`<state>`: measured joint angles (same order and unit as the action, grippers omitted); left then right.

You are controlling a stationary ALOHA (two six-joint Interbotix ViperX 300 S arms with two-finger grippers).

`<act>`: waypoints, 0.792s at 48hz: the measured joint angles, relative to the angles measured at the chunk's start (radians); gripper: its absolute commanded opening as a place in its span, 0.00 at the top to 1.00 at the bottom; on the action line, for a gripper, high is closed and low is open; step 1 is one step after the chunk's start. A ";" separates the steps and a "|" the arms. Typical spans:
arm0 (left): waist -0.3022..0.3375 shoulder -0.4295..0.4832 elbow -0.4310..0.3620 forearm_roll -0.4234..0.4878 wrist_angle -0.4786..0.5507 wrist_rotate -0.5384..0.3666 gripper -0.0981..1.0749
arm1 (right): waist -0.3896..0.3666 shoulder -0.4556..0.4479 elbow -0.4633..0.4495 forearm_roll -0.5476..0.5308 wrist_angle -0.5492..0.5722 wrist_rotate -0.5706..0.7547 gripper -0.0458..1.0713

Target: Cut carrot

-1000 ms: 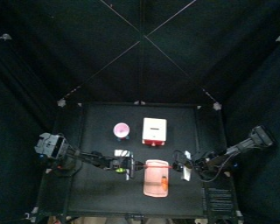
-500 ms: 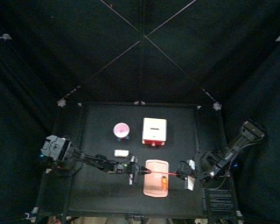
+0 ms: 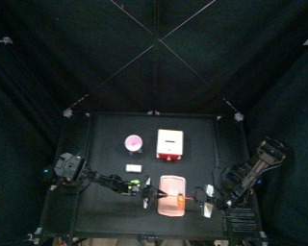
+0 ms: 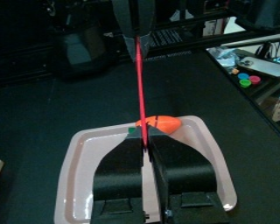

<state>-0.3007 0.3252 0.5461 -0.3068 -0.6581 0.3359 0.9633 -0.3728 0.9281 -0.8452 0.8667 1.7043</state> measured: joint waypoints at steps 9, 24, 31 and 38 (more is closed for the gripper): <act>0.000 0.034 -0.023 0.000 0.002 0.002 0.60 | 0.008 0.054 -0.014 0.046 0.000 0.020 0.73; 0.000 0.087 -0.074 0.000 0.032 0.000 0.60 | 0.044 0.092 -0.018 0.071 0.000 0.080 0.73; 0.000 0.107 -0.097 -0.002 0.055 0.000 0.60 | 0.055 0.107 -0.021 0.083 0.000 0.081 0.73; 0.000 0.123 -0.118 -0.002 0.081 0.000 0.60 | 0.061 0.118 -0.023 0.103 -0.002 0.083 0.73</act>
<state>-0.3007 0.4479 0.4280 -0.3083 -0.5768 0.3359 1.0247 -0.2546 0.9050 -0.7424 0.8652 1.7871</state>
